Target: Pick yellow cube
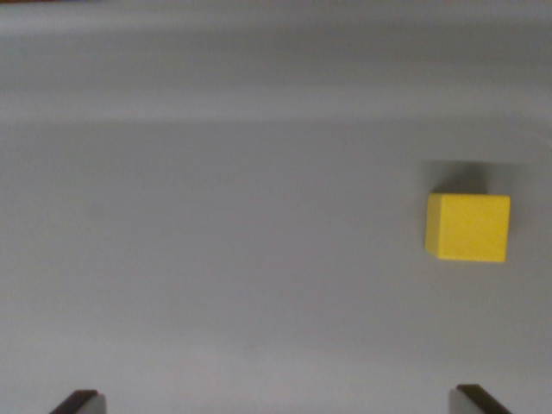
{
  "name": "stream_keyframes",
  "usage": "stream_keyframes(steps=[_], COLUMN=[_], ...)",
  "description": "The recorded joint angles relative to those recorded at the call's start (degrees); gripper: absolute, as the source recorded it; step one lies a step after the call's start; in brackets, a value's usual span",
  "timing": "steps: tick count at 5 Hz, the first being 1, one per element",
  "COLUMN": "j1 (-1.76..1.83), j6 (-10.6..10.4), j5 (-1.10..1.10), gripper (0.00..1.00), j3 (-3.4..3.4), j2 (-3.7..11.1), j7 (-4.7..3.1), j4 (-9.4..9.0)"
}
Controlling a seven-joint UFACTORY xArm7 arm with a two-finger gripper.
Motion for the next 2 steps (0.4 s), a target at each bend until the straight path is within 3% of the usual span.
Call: stream_keyframes(steps=[1,2], j1=[0.0,-0.65], j6=[0.0,-2.57], j5=[0.0,0.19], gripper=[0.0,0.0], j3=[0.0,-0.33], j2=[0.0,2.15], j7=[0.0,-1.22], j4=[0.0,-0.69])
